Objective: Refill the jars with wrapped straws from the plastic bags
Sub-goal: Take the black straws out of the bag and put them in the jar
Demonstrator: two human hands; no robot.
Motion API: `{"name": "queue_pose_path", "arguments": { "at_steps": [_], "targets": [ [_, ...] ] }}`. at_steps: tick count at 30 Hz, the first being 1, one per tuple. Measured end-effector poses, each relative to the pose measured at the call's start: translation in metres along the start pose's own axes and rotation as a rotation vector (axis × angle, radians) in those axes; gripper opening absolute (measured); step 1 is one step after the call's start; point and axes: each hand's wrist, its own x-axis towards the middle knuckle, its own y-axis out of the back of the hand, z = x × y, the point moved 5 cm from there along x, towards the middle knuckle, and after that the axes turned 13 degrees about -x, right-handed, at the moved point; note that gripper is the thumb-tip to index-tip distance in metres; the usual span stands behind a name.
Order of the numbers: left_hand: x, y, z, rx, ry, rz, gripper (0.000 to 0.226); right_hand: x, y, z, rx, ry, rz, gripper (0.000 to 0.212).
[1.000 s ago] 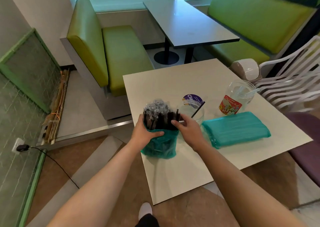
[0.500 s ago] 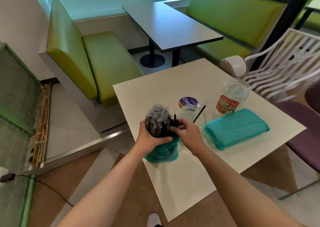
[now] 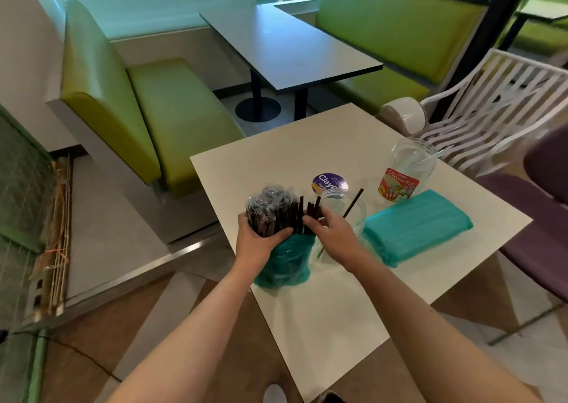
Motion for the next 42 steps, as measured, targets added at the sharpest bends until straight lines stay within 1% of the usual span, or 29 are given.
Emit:
{"name": "queue_pose_path", "arguments": {
  "at_steps": [4, 10, 14, 18, 22, 25, 30, 33, 35, 37, 39, 42],
  "targets": [
    [-0.001, -0.009, 0.004, -0.004, 0.000, 0.025, 0.080, 0.006, 0.007, -0.005, -0.073, 0.088, 0.043, 0.007],
    [-0.002, -0.024, 0.007, -0.003, -0.004, 0.048, 0.080, 0.008, 0.015, -0.011, -0.090, 0.114, 0.045, 0.016],
    [-0.002, -0.025, 0.004, 0.003, 0.003, 0.075, 0.080, 0.013, 0.015, -0.008, -0.115, 0.114, 0.018, 0.014],
    [0.001, -0.024, 0.002, -0.016, 0.025, 0.097, 0.082, 0.011, 0.021, -0.014, -0.083, 0.138, 0.022, 0.031],
    [0.004, -0.024, 0.001, -0.009, 0.022, 0.099, 0.083, 0.015, 0.030, -0.022, -0.168, 0.193, 0.072, 0.016],
    [0.003, -0.025, 0.002, -0.006, 0.009, 0.088, 0.083, 0.020, 0.039, -0.026, -0.193, 0.206, 0.107, 0.019],
    [0.004, -0.025, 0.004, -0.003, 0.021, 0.060, 0.083, 0.022, 0.071, -0.045, -0.051, 0.159, 0.178, 0.024],
    [0.004, -0.026, 0.006, 0.003, 0.034, 0.050, 0.087, 0.023, 0.093, -0.057, 0.004, 0.151, 0.215, 0.021],
    [0.004, -0.027, 0.006, 0.008, 0.037, 0.046, 0.090, 0.023, 0.098, -0.060, 0.003, 0.152, 0.197, 0.017],
    [0.004, -0.028, 0.006, 0.016, 0.034, 0.042, 0.087, 0.023, 0.095, -0.059, -0.035, 0.151, 0.176, 0.015],
    [0.004, -0.029, 0.005, 0.021, 0.030, 0.035, 0.083, 0.024, 0.083, -0.050, -0.065, 0.132, 0.153, 0.013],
    [0.006, -0.031, 0.003, 0.028, 0.020, 0.023, 0.086, 0.022, 0.062, -0.039, -0.140, 0.126, 0.099, 0.014]
  ]
}}
